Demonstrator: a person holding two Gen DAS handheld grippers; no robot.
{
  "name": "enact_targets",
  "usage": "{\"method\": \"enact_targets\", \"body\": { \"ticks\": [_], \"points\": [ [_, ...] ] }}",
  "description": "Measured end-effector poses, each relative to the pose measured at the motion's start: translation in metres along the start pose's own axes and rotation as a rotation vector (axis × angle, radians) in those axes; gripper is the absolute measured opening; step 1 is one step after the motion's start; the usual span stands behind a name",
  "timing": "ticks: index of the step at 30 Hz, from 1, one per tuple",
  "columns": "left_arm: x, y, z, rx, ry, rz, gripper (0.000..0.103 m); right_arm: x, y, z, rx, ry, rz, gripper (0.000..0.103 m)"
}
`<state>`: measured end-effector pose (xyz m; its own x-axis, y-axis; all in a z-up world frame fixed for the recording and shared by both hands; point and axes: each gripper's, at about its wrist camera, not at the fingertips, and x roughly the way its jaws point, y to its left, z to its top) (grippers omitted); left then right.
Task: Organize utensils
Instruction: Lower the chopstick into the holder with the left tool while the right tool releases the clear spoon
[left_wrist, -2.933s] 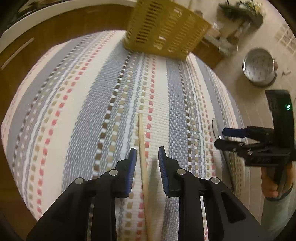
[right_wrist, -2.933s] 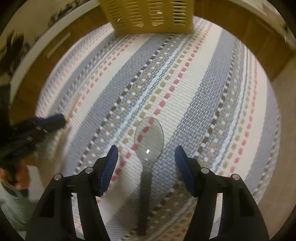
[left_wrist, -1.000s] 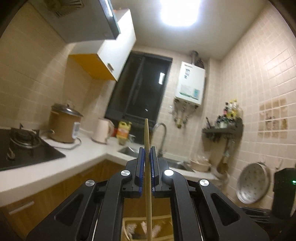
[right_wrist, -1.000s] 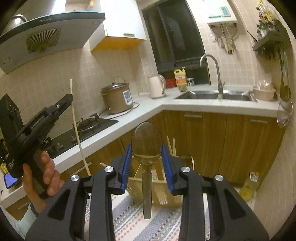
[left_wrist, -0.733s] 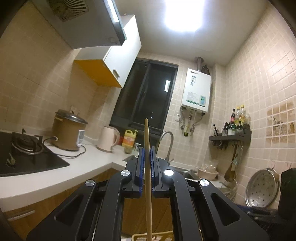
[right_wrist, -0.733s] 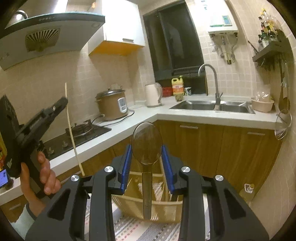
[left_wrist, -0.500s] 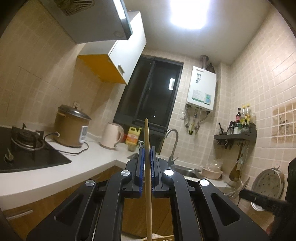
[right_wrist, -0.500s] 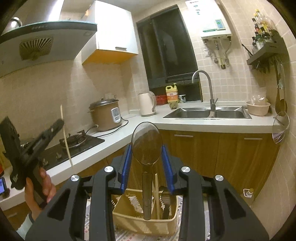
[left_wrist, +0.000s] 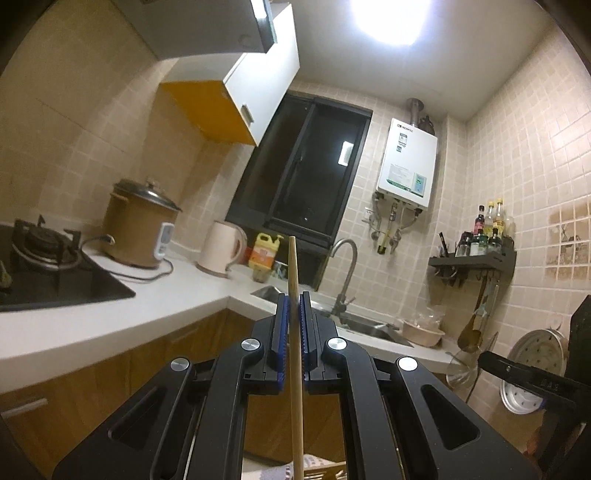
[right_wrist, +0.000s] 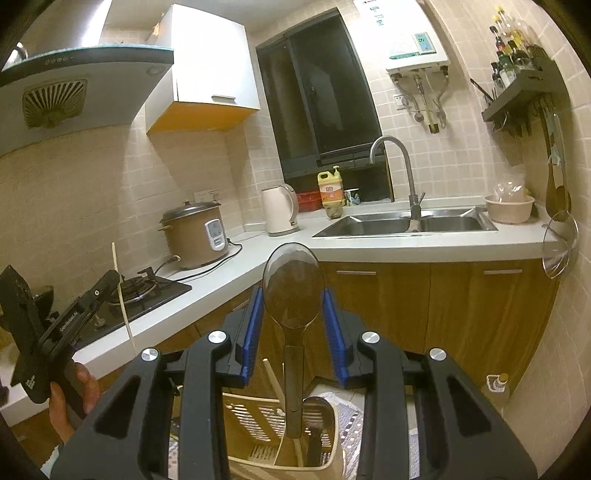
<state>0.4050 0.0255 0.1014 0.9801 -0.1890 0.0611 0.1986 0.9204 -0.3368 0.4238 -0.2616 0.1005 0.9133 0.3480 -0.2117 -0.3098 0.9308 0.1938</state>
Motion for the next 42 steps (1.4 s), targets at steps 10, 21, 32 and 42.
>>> {"method": "enact_targets", "body": {
  "ticks": [10,21,32,42],
  "points": [
    [0.004,0.001,0.001,-0.034,-0.029,-0.04,0.004,0.014,0.0,-0.012,-0.014,0.006,-0.002,0.03],
    [0.017,-0.012,-0.018,-0.022,-0.027,-0.083,0.004,0.015,0.004,-0.02,-0.045,0.008,-0.003,0.03],
    [0.011,-0.01,-0.022,-0.01,-0.038,-0.084,0.004,0.018,0.006,-0.029,-0.055,0.017,0.0,0.03],
    [-0.003,-0.014,-0.022,0.015,-0.011,-0.1,0.006,0.003,0.009,-0.038,-0.086,0.034,0.019,0.03]
  ]
}}
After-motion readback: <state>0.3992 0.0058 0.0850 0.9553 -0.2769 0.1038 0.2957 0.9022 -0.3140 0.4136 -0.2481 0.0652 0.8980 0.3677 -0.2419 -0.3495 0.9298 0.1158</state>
